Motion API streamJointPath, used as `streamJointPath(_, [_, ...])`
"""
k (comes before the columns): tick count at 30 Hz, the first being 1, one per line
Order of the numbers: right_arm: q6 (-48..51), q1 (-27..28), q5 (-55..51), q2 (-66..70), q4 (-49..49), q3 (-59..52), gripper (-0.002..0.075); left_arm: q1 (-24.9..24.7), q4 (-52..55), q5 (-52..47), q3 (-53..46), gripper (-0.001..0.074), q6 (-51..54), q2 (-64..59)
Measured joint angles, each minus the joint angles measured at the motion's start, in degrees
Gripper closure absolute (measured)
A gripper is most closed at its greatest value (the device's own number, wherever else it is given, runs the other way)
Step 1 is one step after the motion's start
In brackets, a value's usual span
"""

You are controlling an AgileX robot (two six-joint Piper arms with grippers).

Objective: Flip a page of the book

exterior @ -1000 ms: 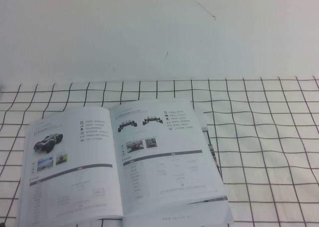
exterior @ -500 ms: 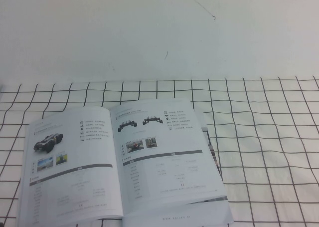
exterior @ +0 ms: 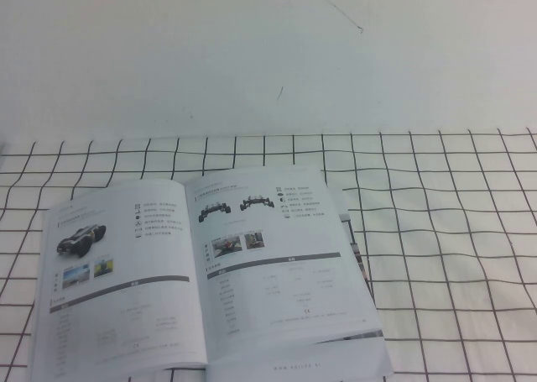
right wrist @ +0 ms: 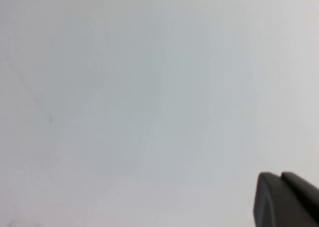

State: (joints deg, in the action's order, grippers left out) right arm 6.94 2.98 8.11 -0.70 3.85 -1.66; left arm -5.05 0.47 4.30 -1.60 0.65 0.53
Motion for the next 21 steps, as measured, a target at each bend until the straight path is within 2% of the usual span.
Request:
streamJointPath(7, [-3.64, 0.0, 39.25, 0.0, -0.2, 0.0, 0.0728, 0.0, 1.22, 26.59, 0.0, 0.0738, 0.28, 0.0])
streamJointPath(10, [-5.29, 0.0, 47.81, -0.13, -2.84, 0.0, 0.0728, 0.0, 1.22, 33.98, 0.0, 0.0738, 0.0, 0.0])
streamJointPath(15, [-5.87, 0.0, 48.17, -0.13, -5.74, 0.0, 0.0728, 0.0, -0.91, 40.11, 0.0, 0.0738, -0.08, 0.26])
streamJointPath(21, [-6.94, 0.0, 30.75, -0.13, -5.64, 5.47, 0.0728, 0.0, -17.28, 37.9, 1.92, 0.0738, -2.01, 0.39])
